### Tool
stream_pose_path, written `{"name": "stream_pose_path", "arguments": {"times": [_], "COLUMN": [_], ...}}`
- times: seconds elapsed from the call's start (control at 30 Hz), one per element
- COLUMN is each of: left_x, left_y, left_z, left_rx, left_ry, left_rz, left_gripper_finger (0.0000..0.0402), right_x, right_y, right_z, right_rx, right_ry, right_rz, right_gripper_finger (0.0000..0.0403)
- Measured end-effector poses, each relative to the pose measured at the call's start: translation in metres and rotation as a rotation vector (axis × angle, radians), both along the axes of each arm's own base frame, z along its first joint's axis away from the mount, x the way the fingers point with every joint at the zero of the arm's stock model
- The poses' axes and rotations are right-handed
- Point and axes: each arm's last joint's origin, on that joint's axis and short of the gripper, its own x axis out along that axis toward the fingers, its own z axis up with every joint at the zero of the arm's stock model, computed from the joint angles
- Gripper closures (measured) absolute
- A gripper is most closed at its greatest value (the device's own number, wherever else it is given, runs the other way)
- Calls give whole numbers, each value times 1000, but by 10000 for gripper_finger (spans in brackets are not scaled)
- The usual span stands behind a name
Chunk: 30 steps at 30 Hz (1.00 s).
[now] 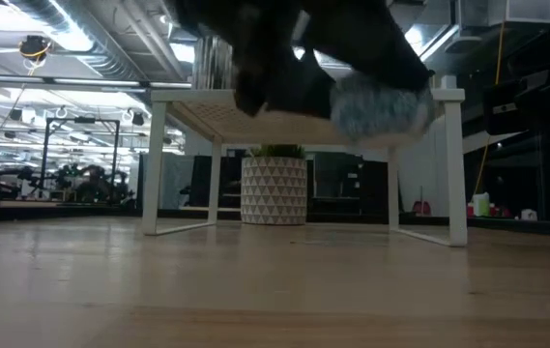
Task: Stock candles and vases on shelf
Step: Align the blue patterned scented candle with the other scented candle on the shelf
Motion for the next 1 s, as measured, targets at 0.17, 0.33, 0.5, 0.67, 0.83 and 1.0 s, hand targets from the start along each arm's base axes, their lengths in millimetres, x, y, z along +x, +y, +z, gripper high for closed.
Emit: {"name": "stream_pose_path", "arguments": {"times": [0.17, 0.33, 0.5, 0.67, 0.83, 1.0], "left_x": [-10, -20, -28, -27, -21, -17], "left_y": [5, 12, 25, 39, 56, 72], "left_z": [29, 58, 79, 90, 87, 86], "left_rx": [-2, -6, 28, 15, -1, -15], "left_ry": [-21, -56, -69, -96, -76, -78], "left_rz": [24, 39, 99, 132, 162, 223], "left_gripper_finger": [118, 118, 118, 118, 118, 118], "right_x": [0, 0, 0, 0, 0, 0], "right_y": [0, 0, 0, 0, 0, 0], "right_z": [0, 0, 0, 0, 0, 0], "right_rx": [0, 0, 0, 0, 0, 0], "right_ry": [0, 0, 0, 0, 0, 0], "right_rz": [0, 0, 0, 1, 1, 1], "right_gripper_finger": [309, 309, 309, 309, 309, 309]}}
